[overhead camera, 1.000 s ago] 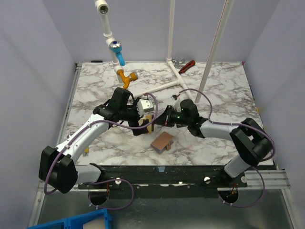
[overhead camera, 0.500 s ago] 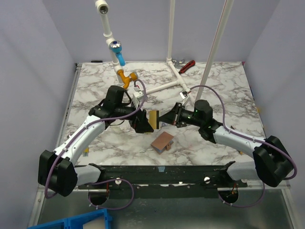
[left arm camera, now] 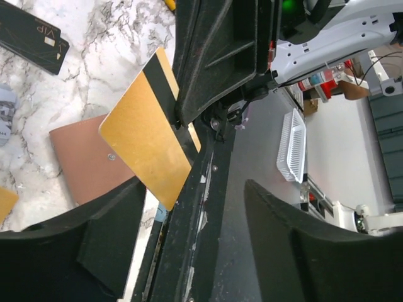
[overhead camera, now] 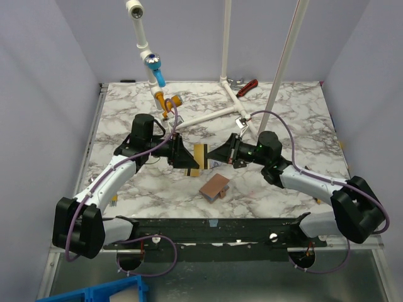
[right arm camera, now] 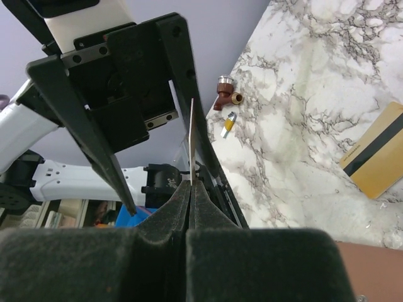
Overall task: Put the credit cards into the card holder
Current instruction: Open the card holder at the center of the board.
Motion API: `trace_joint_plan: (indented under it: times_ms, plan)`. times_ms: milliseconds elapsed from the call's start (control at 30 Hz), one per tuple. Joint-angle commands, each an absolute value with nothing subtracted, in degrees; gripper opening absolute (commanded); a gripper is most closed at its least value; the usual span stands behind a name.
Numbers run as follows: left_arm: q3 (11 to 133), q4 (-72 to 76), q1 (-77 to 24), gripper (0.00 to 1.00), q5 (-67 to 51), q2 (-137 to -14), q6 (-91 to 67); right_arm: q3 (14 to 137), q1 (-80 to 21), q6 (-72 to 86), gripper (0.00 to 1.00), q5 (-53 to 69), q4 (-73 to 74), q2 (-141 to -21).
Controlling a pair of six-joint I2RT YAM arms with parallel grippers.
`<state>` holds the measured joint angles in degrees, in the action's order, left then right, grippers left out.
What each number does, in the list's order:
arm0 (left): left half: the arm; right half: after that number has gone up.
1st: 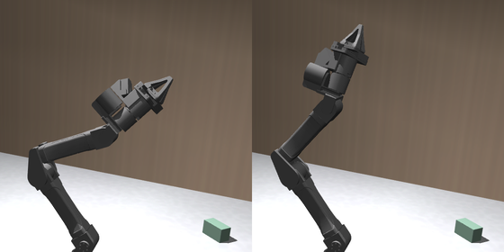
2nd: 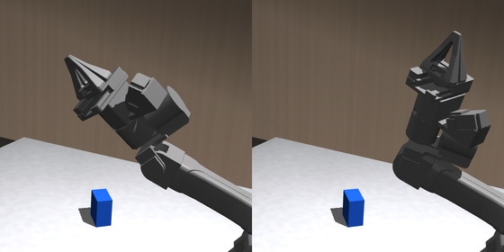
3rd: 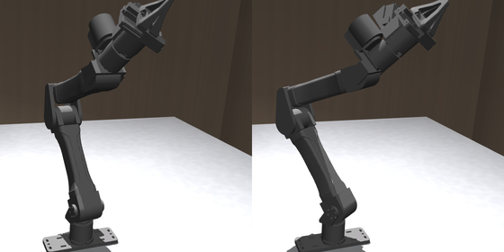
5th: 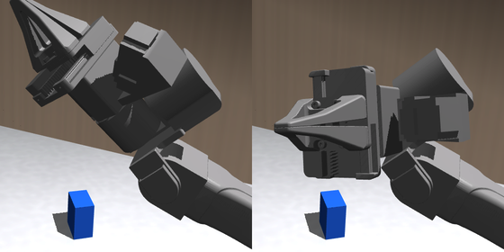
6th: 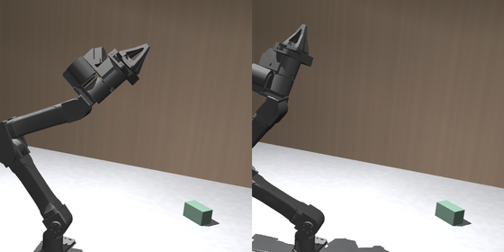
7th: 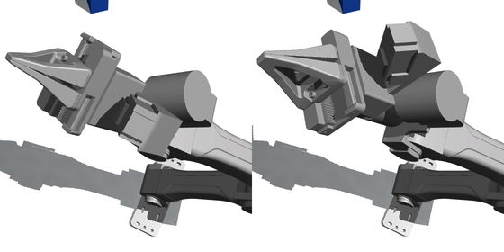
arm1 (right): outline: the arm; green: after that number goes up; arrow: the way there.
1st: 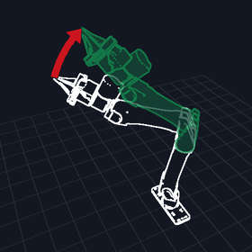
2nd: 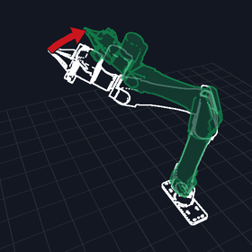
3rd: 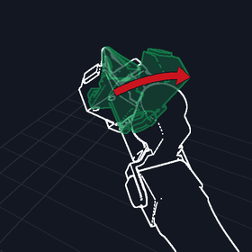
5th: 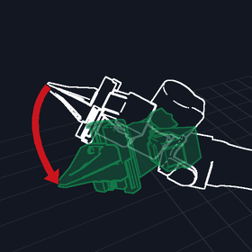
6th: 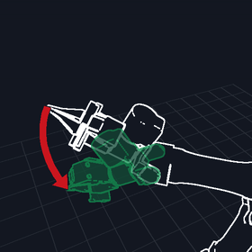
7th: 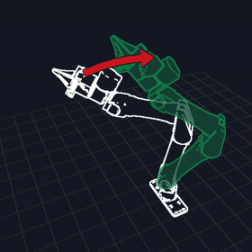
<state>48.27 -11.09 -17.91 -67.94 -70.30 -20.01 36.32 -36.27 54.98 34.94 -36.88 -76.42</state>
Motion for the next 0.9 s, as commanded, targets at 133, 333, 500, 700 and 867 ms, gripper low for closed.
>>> trace_joint_plan:
  times_ms: [133,333,500,700,867]
  plan:
    - [46.36,-1.02,-16.53,0.4,-73.81,-70.66,-28.43,38.13,-36.12,57.32,0.01,36.86,-42.89,-79.92]
    - [46.63,-0.87,-16.33,0.2,-73.59,-70.88,-28.35,39.06,-36.63,57.75,0.01,38.6,-44.17,-80.79]
    - [48.57,-5.98,-16.17,0.0,-71.49,-71.1,-24.22,38.97,-36.94,60.2,0.01,42.31,-47.6,-81.66]
    - [49.13,-8.09,-16.08,0.0,-71.45,-70.93,-21.82,39.41,-37.0,63.09,0.25,45.36,-51.31,-83.19]
    - [49.39,-8.61,-16.08,0.0,-72.05,-70.76,-21.51,41.28,-37.08,63.54,0.32,45.36,-51.82,-84.7]
